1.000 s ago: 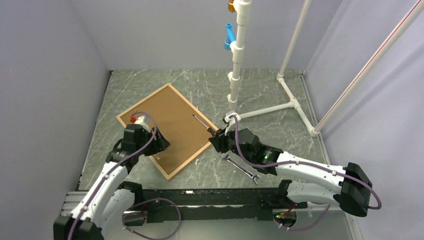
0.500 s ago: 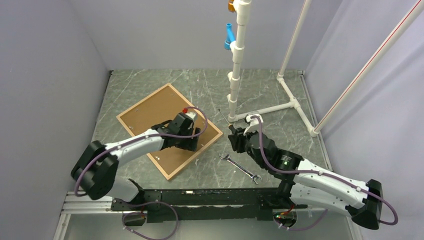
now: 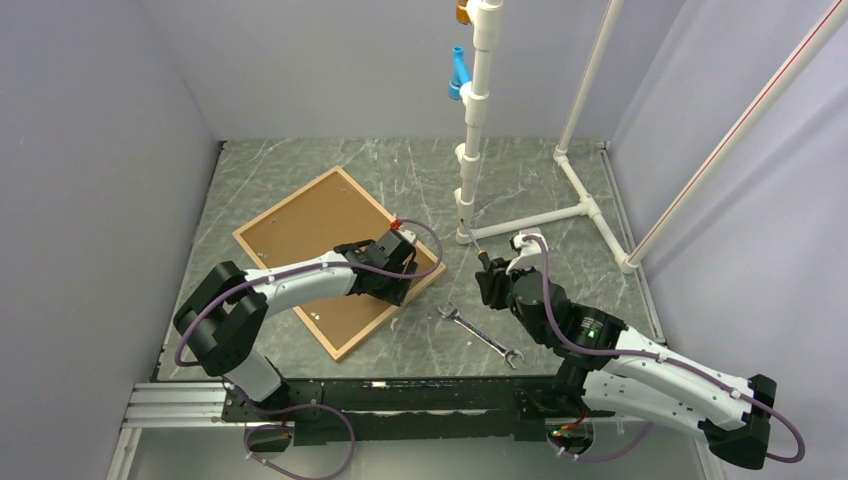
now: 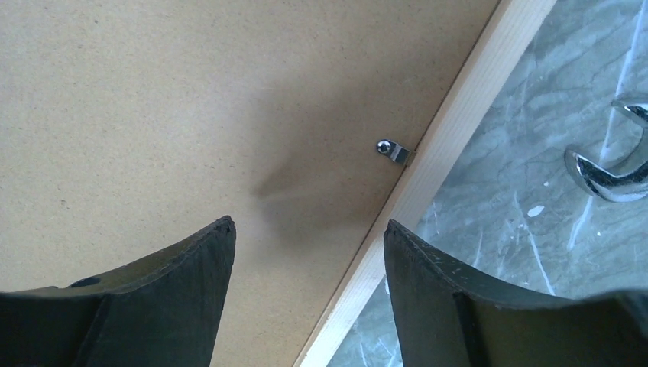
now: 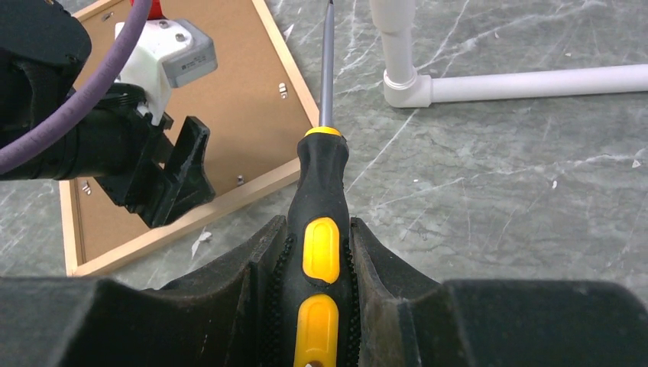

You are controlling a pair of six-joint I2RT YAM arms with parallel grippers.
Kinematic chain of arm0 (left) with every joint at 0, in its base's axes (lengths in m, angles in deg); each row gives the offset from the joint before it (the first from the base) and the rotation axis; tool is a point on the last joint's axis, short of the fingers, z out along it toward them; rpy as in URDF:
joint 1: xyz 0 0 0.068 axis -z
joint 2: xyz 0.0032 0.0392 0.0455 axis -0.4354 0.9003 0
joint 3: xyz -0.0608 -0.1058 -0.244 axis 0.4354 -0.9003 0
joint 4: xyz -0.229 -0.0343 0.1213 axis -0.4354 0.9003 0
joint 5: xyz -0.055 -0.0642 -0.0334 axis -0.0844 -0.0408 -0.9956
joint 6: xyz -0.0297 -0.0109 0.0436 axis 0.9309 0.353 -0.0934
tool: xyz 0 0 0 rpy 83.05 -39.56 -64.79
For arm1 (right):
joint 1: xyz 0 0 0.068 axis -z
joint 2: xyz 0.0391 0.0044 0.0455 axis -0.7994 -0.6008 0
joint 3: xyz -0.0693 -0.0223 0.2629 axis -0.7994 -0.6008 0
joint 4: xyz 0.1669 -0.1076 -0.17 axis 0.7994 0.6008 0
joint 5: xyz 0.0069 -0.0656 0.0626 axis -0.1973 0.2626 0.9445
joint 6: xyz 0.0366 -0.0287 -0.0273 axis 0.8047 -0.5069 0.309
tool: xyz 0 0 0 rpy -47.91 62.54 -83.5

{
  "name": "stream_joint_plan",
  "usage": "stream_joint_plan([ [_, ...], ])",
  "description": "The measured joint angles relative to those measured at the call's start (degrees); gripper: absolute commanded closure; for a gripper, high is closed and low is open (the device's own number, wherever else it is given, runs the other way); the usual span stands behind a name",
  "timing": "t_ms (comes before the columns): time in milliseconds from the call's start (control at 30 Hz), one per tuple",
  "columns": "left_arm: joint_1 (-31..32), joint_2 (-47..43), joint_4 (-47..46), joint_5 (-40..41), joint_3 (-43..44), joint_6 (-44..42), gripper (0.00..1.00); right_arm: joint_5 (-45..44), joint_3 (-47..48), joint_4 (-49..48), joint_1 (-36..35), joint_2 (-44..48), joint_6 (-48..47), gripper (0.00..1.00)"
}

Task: Take the photo out of the frame

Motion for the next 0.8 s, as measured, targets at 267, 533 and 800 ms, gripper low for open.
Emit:
stream_joint_plan([
  [267, 1.3, -1.0, -0.7, -2.3, -1.0, 1.6, 0.33, -0.2, -0.7, -0.5, 0.0, -1.1, -0.5, 1.0],
  [533, 2.3, -3.6, -1.6, -3.1, -1.8, 2.6, 0.27, -0.2, -2.4, -1.1, 0.0, -1.4, -0.7, 1.0],
  [800, 4.0, 0.9, -1.3, -3.0, -1.7, 3.7, 0.35, -0.2, -3.8, -1.6, 0.0, -0.3, -0.9, 1.0],
])
